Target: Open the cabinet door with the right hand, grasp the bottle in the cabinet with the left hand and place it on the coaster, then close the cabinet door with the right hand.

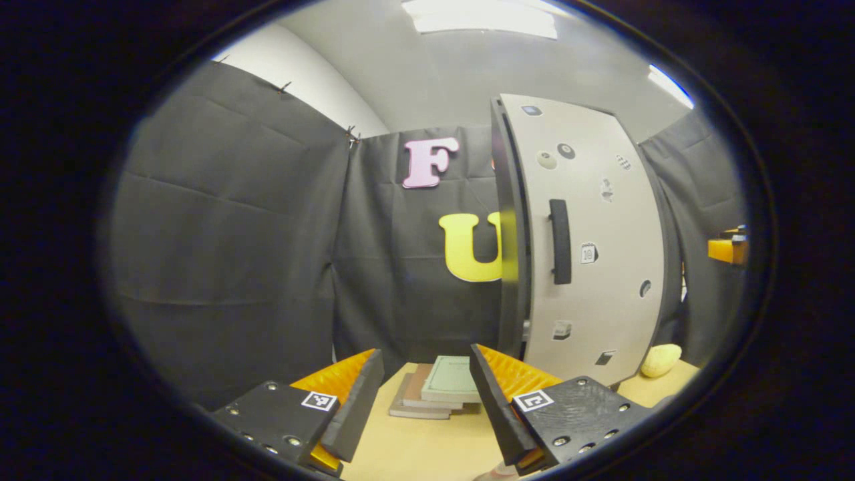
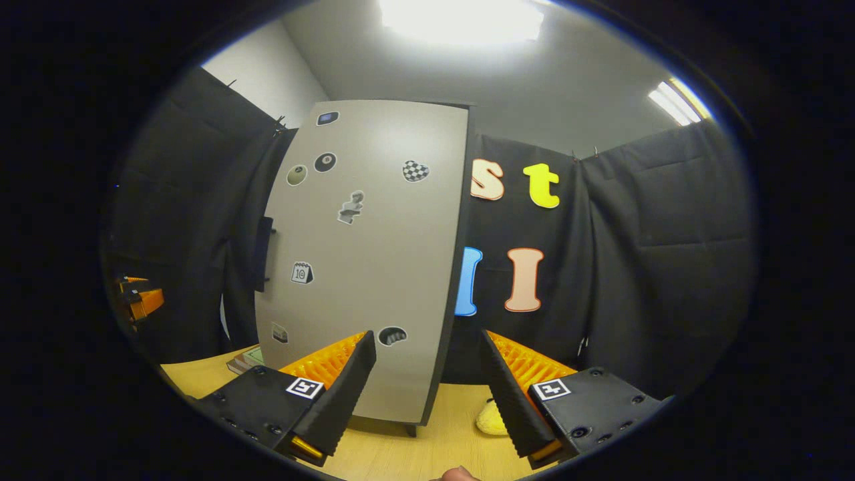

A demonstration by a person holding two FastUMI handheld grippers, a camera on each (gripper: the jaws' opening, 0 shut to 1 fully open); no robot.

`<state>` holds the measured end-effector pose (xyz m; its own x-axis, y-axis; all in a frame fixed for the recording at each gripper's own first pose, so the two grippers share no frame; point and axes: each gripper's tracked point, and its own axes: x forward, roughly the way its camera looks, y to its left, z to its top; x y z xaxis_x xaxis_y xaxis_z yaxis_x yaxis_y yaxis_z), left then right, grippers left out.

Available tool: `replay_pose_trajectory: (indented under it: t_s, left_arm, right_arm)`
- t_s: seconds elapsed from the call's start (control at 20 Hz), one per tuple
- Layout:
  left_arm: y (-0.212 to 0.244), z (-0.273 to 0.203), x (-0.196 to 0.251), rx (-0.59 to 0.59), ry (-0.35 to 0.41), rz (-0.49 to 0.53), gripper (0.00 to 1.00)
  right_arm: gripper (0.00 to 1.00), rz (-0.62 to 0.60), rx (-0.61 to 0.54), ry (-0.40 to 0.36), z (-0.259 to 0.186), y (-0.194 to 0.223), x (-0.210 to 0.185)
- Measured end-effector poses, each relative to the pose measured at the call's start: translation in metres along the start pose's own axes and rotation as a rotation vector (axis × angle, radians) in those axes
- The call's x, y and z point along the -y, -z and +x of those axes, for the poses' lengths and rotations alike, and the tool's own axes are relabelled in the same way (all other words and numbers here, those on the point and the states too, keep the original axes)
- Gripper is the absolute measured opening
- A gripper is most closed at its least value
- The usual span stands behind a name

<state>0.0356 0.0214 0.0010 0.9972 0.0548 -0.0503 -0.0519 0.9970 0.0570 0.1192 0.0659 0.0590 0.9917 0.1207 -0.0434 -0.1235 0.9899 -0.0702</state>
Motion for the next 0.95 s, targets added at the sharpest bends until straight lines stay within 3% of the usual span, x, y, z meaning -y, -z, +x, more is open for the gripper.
replay_pose_trajectory:
  t_s: [0.35,0.95]
  left_arm:
    - [-0.006,-0.003,0.03,-0.007,0.018,0.025,0.78]
    - [-0.003,0.0,0.022,0.007,-0.005,0.046,0.8]
  right_arm:
    - [0.98,0.068,-0.038,0.066,-0.008,0.025,0.046]
    - [0.98,0.074,-0.022,0.058,-0.001,0.018,0.038]
